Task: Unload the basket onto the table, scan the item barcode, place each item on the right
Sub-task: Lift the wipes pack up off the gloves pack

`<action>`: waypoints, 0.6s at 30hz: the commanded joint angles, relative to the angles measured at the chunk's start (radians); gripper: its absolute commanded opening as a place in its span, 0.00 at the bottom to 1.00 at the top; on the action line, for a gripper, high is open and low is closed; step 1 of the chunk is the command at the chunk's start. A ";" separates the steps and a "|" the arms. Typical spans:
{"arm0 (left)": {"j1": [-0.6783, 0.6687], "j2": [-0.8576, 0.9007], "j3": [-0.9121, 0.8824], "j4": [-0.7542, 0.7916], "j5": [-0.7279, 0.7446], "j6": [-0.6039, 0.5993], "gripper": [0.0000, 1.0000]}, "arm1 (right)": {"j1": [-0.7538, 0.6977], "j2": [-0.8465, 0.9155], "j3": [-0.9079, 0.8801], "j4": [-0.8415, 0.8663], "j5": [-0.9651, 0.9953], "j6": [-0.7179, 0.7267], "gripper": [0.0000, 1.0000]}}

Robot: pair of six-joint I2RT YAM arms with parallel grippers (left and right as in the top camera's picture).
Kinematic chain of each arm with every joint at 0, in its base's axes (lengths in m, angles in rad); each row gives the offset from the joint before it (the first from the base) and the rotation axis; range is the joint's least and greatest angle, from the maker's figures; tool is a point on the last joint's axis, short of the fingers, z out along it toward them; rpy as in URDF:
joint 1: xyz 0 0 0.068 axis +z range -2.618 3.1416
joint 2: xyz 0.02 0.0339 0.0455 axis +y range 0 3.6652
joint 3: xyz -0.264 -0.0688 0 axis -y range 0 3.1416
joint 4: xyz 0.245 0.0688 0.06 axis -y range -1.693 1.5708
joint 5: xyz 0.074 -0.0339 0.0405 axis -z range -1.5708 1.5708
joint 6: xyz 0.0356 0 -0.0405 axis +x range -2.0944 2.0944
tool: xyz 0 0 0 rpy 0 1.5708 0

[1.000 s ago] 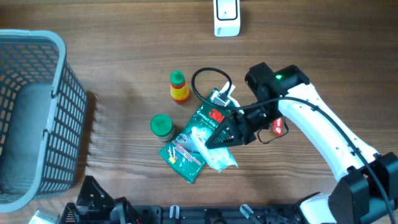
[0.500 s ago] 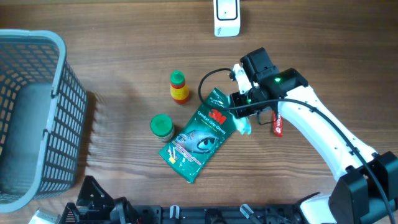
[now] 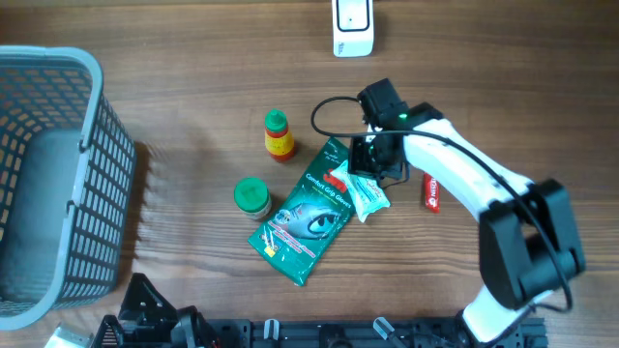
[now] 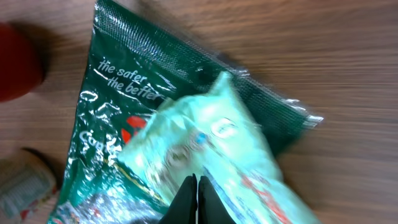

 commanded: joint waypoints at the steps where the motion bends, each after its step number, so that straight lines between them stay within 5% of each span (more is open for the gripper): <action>1: -0.003 -0.008 0.000 0.004 0.002 -0.001 1.00 | -0.002 0.156 -0.011 0.010 -0.077 0.069 0.04; 7: -0.003 -0.008 0.000 0.004 0.002 -0.001 1.00 | -0.002 0.237 0.027 -0.023 0.006 0.016 0.04; 12: -0.003 -0.008 0.000 0.004 0.002 -0.001 1.00 | 0.009 -0.013 0.150 -0.204 0.089 0.055 0.04; 18: -0.003 -0.008 0.000 0.004 0.002 -0.001 1.00 | 0.105 -0.018 0.054 -0.069 0.097 0.082 0.05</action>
